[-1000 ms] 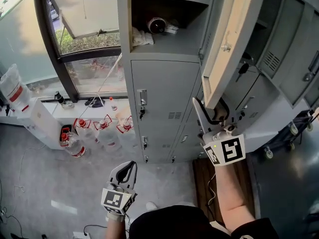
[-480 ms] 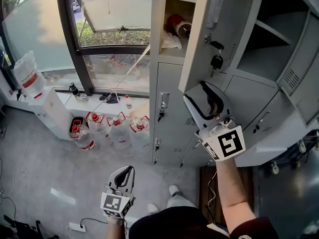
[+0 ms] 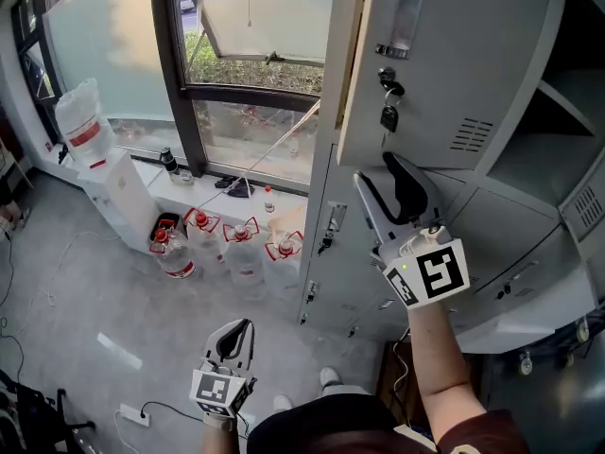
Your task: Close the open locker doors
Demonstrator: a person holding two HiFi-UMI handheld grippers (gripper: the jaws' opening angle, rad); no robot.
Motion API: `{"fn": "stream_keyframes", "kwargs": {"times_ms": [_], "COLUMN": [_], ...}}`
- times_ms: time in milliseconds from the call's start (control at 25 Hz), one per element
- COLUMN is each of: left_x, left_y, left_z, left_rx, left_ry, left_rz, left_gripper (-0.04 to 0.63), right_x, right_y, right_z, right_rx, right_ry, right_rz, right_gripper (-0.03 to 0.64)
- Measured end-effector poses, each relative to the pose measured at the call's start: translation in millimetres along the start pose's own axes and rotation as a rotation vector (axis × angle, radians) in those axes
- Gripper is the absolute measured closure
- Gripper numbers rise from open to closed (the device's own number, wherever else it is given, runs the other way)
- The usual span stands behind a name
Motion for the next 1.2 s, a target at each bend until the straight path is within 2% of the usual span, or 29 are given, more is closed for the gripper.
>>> {"fn": "stream_keyframes", "kwargs": {"times_ms": [120,480,960,1200], "left_x": [9.8,31.3,26.2,19.3], "left_y": [-0.5,-2.5,6.8,8.5], "left_z": [0.6,1.1,-1.6,-1.3], "left_rx": [-0.005,-0.013,-0.014,-0.010], "left_ry": [-0.008,-0.029,-0.023,-0.013], "left_rz": [0.028,0.065,0.065,0.030], "left_gripper": [0.568,0.568,0.568,0.568], "right_x": [12.9,39.1,45.4,29.7], "right_y": [-9.3,-24.8,-30.2,-19.9], "right_z": [-6.3,-28.5,-32.9,-27.1], "right_rx": [-0.042,-0.054,-0.018,-0.008], "right_ry": [0.015,0.128,0.203,0.183], "right_rz": [-0.023,-0.055,-0.101,-0.083], "right_gripper": [0.416,0.426,0.426,0.426]}}
Point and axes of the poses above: the fingertips, and each gripper's own axes: x forward along the fingers, y to its left, z out of its top, the point moved 9 cm from there along -x, backward along the fingers, and after that the axes turned 9 degrees about -x, right-handed, at the moved point
